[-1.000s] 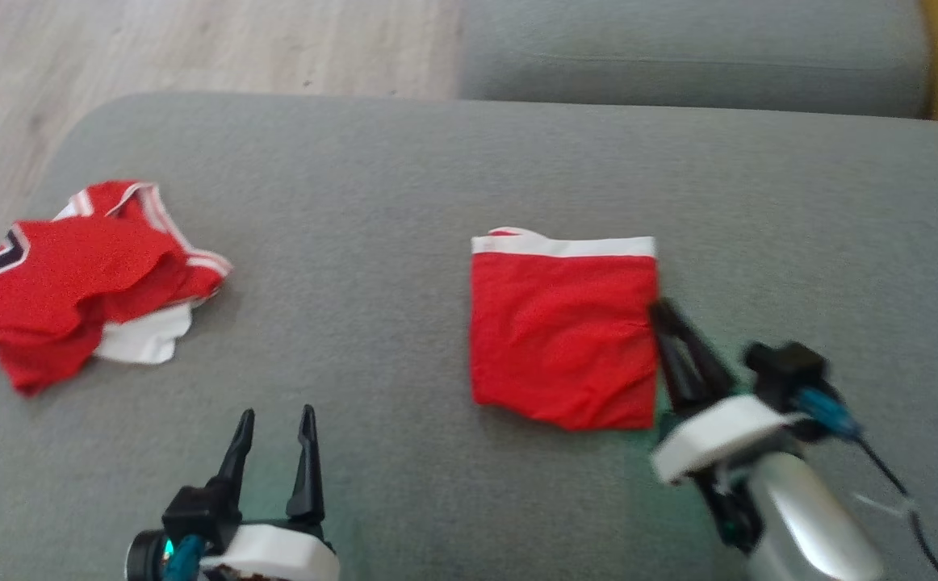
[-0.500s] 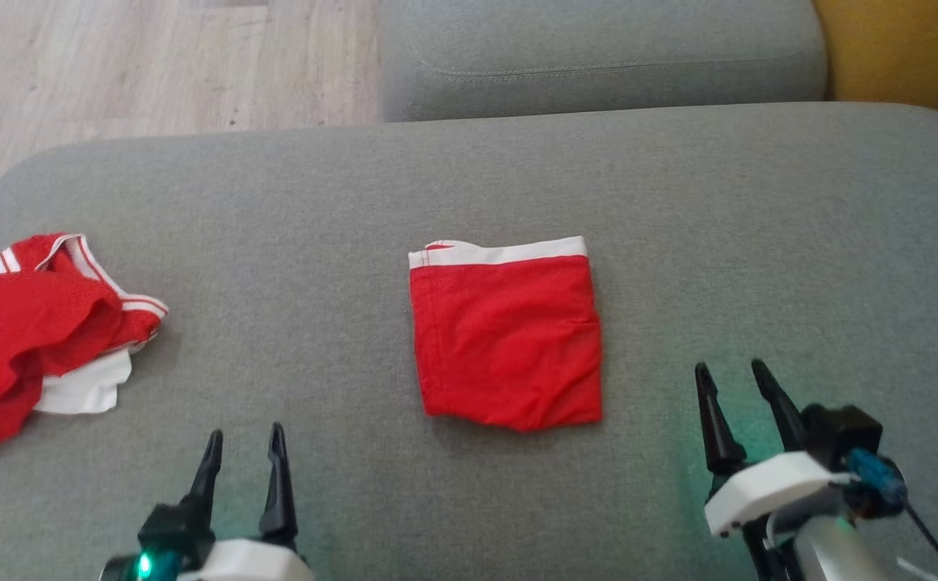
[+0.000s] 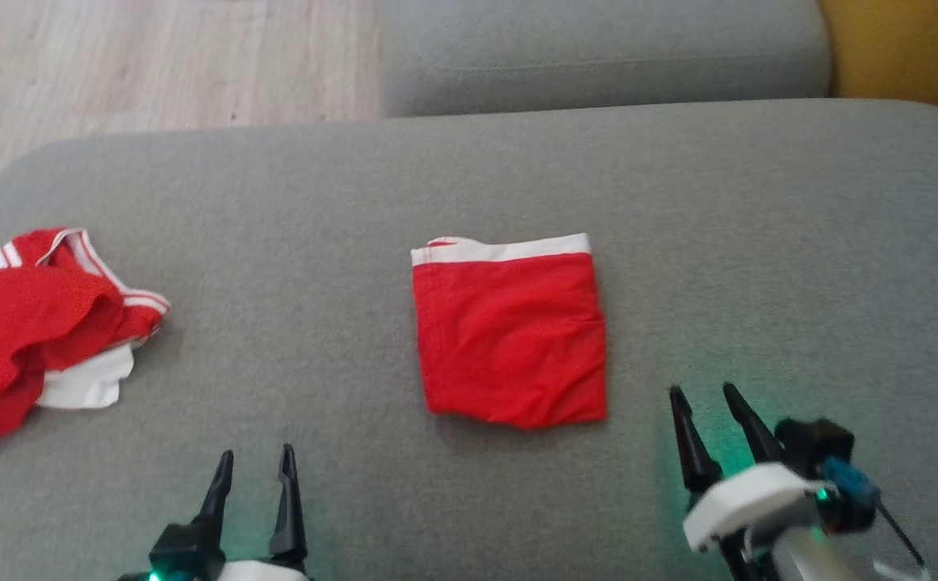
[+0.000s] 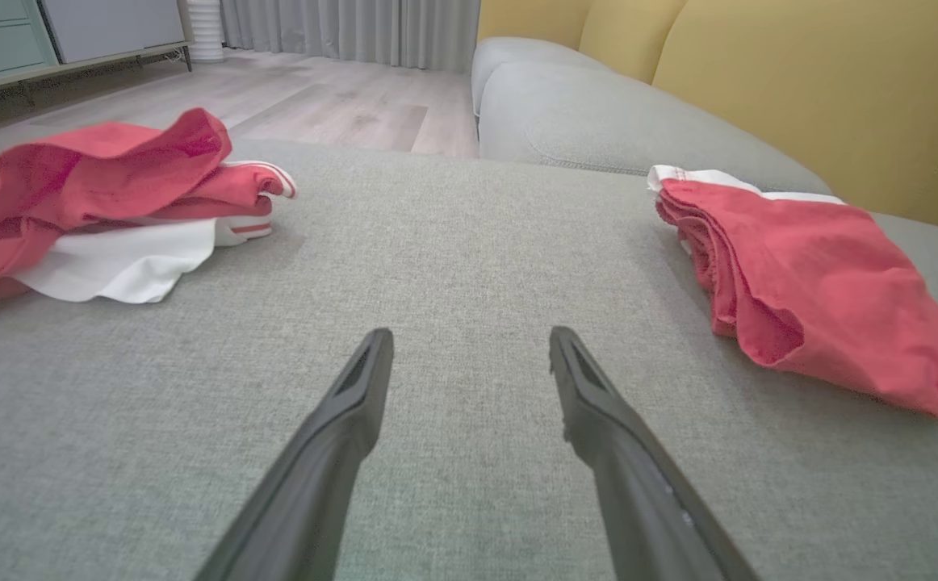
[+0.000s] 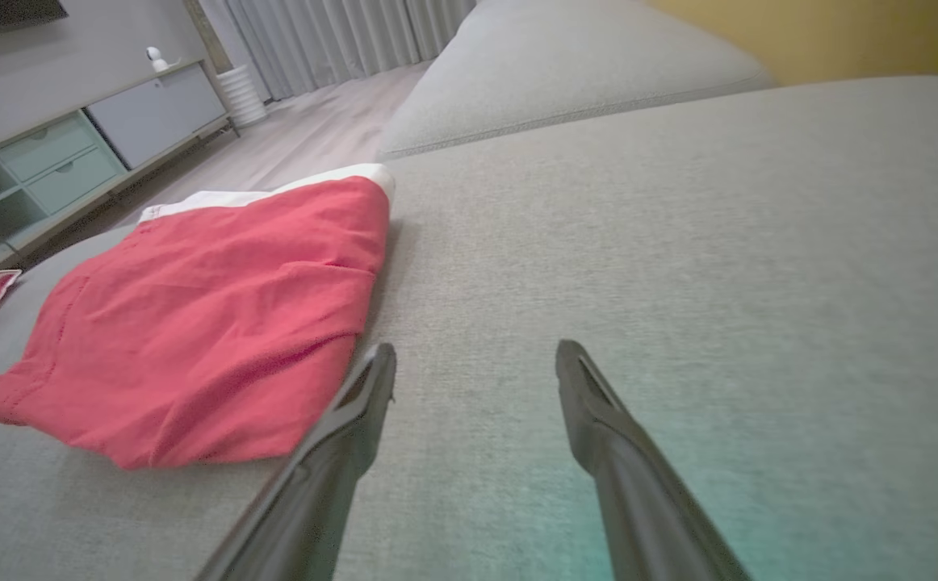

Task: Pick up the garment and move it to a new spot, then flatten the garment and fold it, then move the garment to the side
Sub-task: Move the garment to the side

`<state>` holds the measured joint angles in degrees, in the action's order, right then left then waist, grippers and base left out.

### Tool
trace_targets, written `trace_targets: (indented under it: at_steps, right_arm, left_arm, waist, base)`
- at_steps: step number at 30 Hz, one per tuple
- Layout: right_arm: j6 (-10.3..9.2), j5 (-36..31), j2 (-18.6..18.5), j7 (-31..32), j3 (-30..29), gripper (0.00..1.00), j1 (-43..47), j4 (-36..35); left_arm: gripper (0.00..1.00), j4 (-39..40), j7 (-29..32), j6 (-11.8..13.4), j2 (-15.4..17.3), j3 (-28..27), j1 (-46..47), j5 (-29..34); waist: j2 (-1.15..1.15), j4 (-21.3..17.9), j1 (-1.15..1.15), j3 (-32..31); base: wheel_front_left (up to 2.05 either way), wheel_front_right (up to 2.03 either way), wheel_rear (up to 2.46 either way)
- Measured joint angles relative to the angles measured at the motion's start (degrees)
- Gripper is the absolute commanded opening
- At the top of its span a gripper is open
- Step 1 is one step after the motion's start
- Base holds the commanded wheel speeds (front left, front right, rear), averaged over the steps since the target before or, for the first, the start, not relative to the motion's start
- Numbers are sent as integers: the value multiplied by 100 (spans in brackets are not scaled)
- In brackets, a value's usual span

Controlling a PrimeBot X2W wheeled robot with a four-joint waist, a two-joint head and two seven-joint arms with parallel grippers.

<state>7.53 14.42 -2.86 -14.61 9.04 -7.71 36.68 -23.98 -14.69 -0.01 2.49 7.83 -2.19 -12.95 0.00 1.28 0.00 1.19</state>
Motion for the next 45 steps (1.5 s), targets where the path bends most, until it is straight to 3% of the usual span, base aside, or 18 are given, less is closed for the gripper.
trace_targets:
  at_steps: [6,14,15,17,21,25,34,40,45]
  right_arm:
    - [0,204,0,0,270,100,-1011,503]
    - [0,257,-10,0,312,100,-1892,1872]
    - [0,274,-11,-2,310,84,-1900,1983]
    - [0,367,-23,-43,287,0,-1930,2025]
    - [0,374,-19,-42,270,0,-2017,1764]
    - [0,461,-15,-15,233,0,-1925,1485]
    - [0,635,-14,-1,546,0,-1719,1193]
    - [0,838,-18,-1,600,0,-1673,1160]
    - [0,759,-23,-1,483,0,-1648,1149]
  left_arm:
    - [100,-38,0,1,2,330,279,-11]
    - [100,-102,0,9,1,599,569,-69]
    - [100,-104,0,10,2,617,569,-69]
    - [100,-100,0,51,2,623,569,-69]
    - [100,-54,0,67,4,566,569,-66]
    - [100,10,0,34,3,535,576,4]
    - [100,18,0,-220,12,766,984,92]
    - [100,7,0,-260,12,1063,1182,92]
    - [100,15,0,-263,11,1195,1302,90]
  waist:
    - [0,305,1,307]
    - [0,928,2,715]
    - [0,1003,2,754]
    - [0,1118,1,822]
    - [0,1093,2,911]
    - [0,770,1,898]
    - [0,-670,0,834]
    - [0,-1675,0,870]
    - [0,-2216,0,1007]
  base:
    - [0,0,0]
    - [0,0,0]
    - [0,0,0]
    - [0,0,0]
    - [0,0,0]
    - [0,0,0]
    - [0,0,0]
    - [0,0,0]
    - [0,0,0]
